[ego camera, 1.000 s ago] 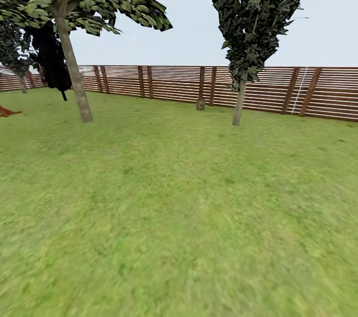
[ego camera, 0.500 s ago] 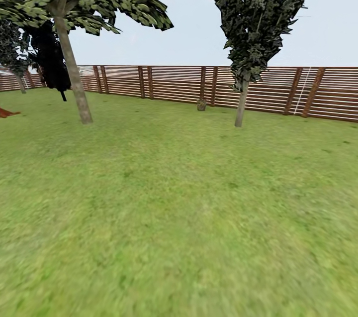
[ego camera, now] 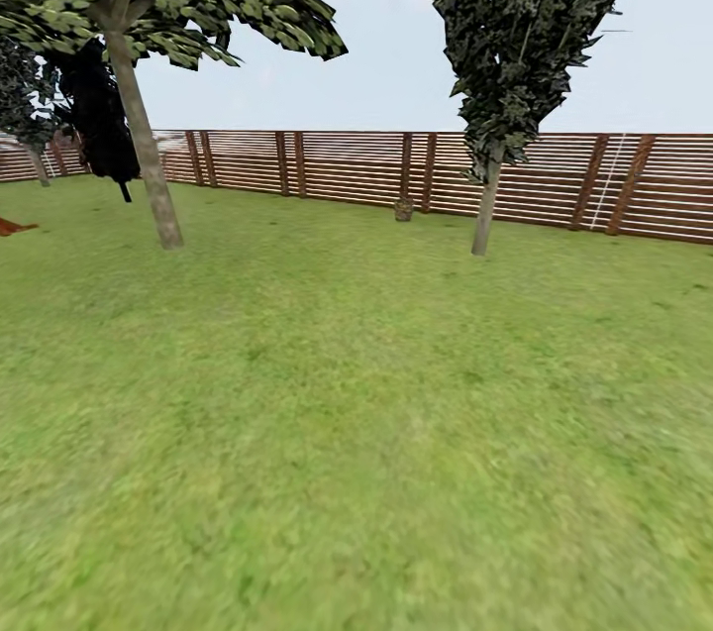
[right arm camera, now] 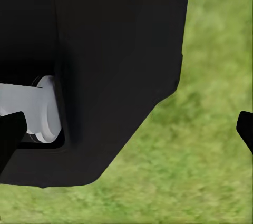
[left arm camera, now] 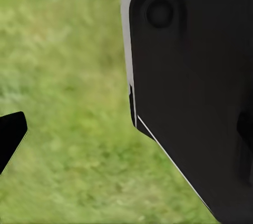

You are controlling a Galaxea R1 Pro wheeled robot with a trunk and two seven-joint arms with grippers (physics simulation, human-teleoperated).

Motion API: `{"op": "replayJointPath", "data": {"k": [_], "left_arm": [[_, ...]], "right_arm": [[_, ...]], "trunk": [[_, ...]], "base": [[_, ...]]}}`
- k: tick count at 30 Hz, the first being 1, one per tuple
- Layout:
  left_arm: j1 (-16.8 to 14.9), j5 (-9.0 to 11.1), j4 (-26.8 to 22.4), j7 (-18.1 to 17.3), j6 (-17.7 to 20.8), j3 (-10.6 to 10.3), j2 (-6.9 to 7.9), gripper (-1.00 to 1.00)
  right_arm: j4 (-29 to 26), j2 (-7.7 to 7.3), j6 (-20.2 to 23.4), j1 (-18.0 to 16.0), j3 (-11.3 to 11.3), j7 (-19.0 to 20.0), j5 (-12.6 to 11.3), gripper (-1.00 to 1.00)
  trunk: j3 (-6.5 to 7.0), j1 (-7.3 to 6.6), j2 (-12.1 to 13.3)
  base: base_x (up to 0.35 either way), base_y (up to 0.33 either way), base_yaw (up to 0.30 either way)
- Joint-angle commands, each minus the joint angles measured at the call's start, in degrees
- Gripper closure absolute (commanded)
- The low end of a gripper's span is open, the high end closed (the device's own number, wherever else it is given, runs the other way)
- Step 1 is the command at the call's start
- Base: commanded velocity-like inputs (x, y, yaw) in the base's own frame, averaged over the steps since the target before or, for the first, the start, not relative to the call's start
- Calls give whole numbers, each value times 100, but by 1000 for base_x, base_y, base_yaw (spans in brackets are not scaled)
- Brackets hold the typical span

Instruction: Take the three Easter eggs out of the wicker basket on the lawn in the garden, then place them on the lawn next to a single tree (choose any tree) so that all three eggs are next to the same tree and none are left in the basket.

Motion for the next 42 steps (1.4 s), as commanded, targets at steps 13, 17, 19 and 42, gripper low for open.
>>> {"op": "replayJointPath", "data": {"k": [13, 17, 19, 42], "left_arm": [[-3, -5, 4, 2, -20, -43, 1, -100], [-3, -5, 6, 2, -20, -43, 1, -100], [-3, -4, 6, 2, -20, -43, 1, -100], [-3, -7, 5, 2, -20, -43, 1, -100]], "right_arm": [[-2, -1, 2, -1, -3, 6, 10, -100], [-2, 2, 2, -1, -3, 6, 10, -100], [-2, 0, 2, -1, -3, 6, 10, -100], [-2, -1, 2, -1, -3, 6, 10, -100]], "trunk": [[-7, 4, -6], [-7, 4, -6], [-7, 4, -6], [-7, 4, -6]], "base": [[224, 89, 0], [223, 89, 0], [220, 89, 0], [196, 89, 0]]}}
